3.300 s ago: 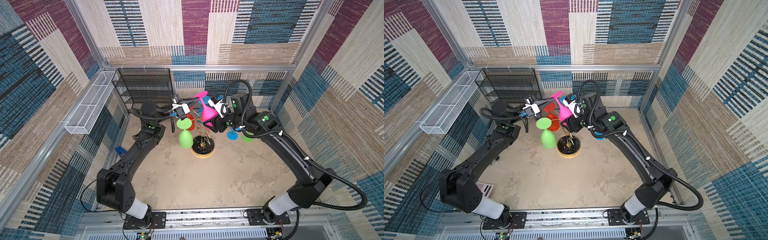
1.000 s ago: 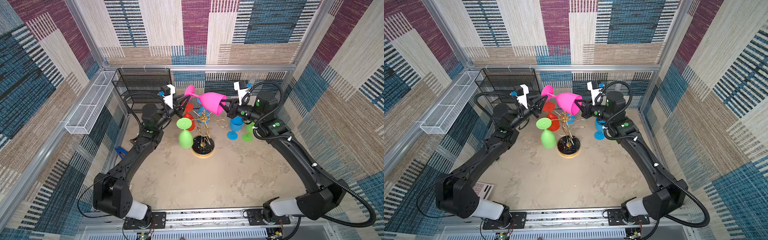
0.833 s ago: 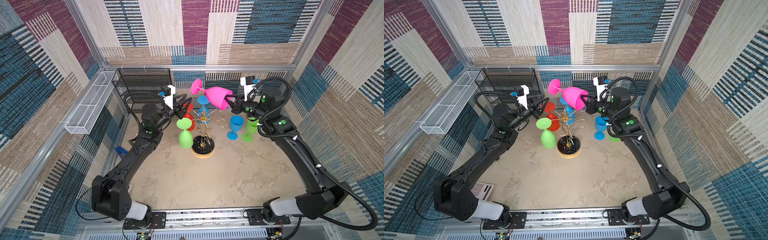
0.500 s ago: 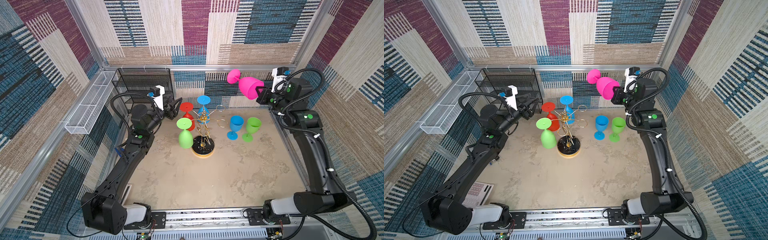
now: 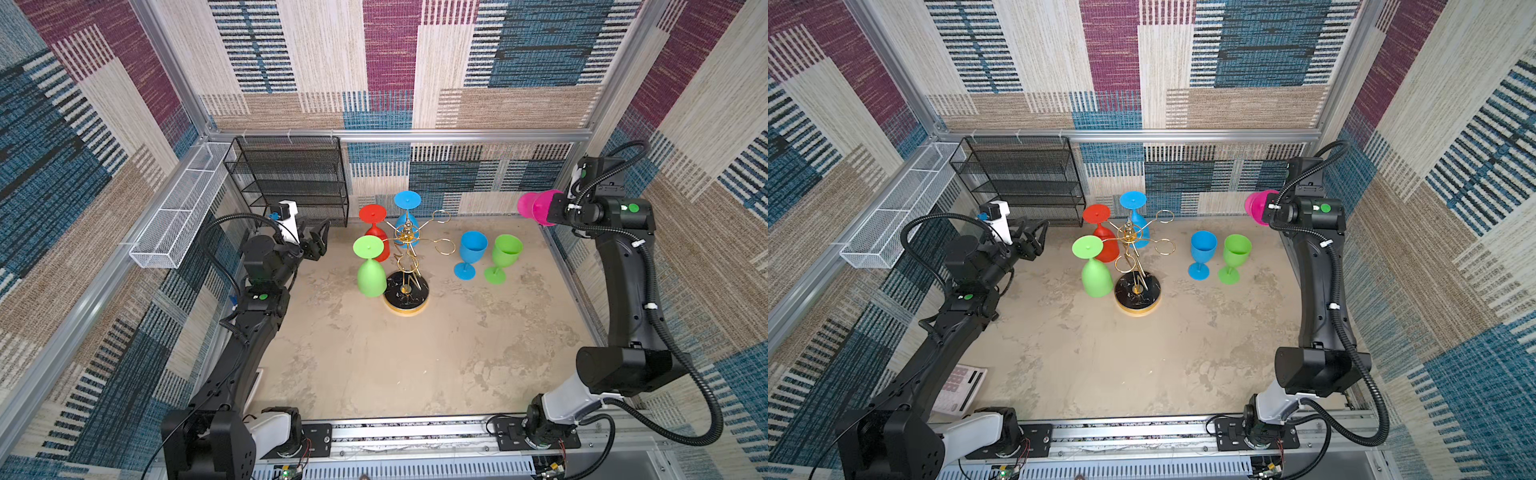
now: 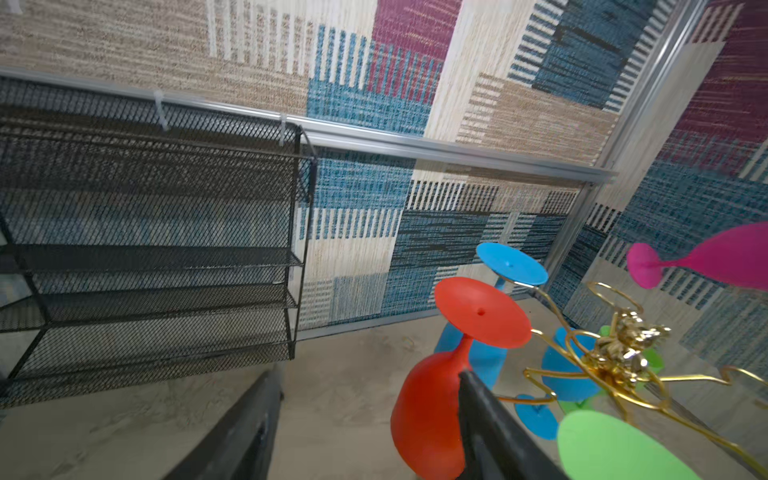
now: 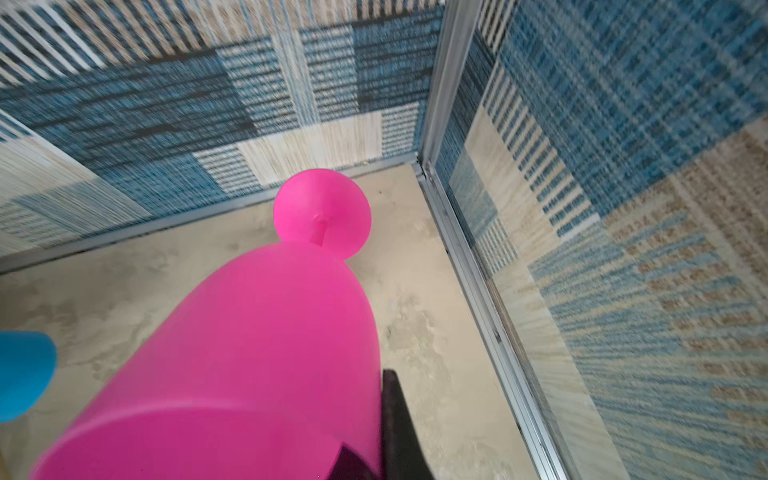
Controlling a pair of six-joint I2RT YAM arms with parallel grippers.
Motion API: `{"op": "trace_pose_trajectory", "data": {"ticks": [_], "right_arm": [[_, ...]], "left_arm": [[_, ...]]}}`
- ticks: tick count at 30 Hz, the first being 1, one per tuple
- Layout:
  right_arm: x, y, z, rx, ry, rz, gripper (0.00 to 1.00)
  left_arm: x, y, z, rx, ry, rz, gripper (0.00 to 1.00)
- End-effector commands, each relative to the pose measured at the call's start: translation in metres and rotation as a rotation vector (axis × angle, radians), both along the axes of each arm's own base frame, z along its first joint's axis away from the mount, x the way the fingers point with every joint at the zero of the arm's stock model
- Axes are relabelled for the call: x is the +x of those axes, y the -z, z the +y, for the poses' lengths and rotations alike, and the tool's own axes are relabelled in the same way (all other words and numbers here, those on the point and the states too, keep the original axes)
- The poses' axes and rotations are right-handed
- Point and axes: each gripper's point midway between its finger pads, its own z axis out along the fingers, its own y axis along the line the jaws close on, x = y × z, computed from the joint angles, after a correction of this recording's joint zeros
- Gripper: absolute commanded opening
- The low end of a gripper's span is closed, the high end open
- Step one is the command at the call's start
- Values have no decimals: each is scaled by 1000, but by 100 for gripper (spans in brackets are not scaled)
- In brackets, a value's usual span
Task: Take the wine glass off the wine glass rack
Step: 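Carry the pink glass with the right gripper beside the standing green glass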
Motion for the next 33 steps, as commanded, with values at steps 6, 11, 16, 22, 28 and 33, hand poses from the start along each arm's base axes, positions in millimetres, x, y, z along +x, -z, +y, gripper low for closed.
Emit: {"op": "trace_pose_trajectory", "data": {"ticks": [6,11,16,22,28,33], "right_arm": [[-11,56,-40,-59,111,182,0],[-7,102,-39,-28,93,292,0],[1,128,-36,4,65,352,0],[1,154,-39,38,60,412,0],[-2,177,-38,76,47,463,0],[-3,190,-38,86,47,498,0]], "left_arm": [[-4,7,12,83,-64,-20,82],[-6,9,15,87,-73,-23,84],[-6,10,19,91,-88,-24,84],[-4,16,20,88,-81,-10,84],[-2,19,18,86,-65,-2,84],[-1,21,17,85,-55,2,84]]}}
